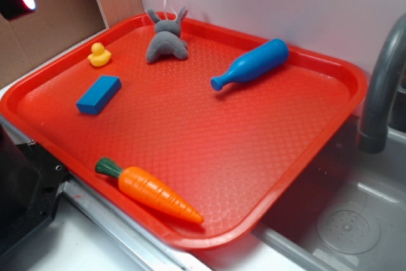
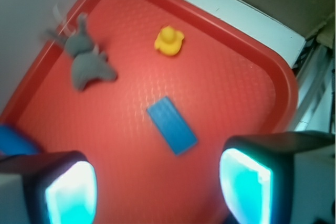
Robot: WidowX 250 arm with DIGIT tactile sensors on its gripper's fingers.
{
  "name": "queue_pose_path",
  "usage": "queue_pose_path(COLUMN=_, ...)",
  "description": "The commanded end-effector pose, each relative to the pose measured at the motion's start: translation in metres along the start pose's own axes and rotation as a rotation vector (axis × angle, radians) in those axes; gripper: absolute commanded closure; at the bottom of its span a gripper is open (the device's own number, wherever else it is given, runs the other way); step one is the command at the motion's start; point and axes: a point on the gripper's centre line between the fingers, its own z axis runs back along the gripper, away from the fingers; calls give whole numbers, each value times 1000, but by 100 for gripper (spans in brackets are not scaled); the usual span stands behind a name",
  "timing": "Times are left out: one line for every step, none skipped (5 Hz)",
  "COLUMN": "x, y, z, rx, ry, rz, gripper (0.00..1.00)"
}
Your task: Grab the yellow duck.
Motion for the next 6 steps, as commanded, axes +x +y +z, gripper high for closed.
queue_pose_path(x=44, y=11, z=-36, rx=15, ry=-157, rz=221, gripper=0)
queue_pose_path(x=57, y=12, z=-55, rx=16, ry=-198, rz=281, gripper=0)
queue_pose_path(x=71, y=12, z=-75, rx=28, ry=-246, rz=324, gripper=0)
queue_pose_path(x=84, y=10, z=-94, rx=60, ry=-276, rz=349, gripper=0)
queue_pose_path(x=87, y=10, z=-110, rx=93, ry=-300, rz=358, gripper=0)
queue_pose_path(x=86, y=12, z=-123, rx=127, ry=-317, rz=364, gripper=0)
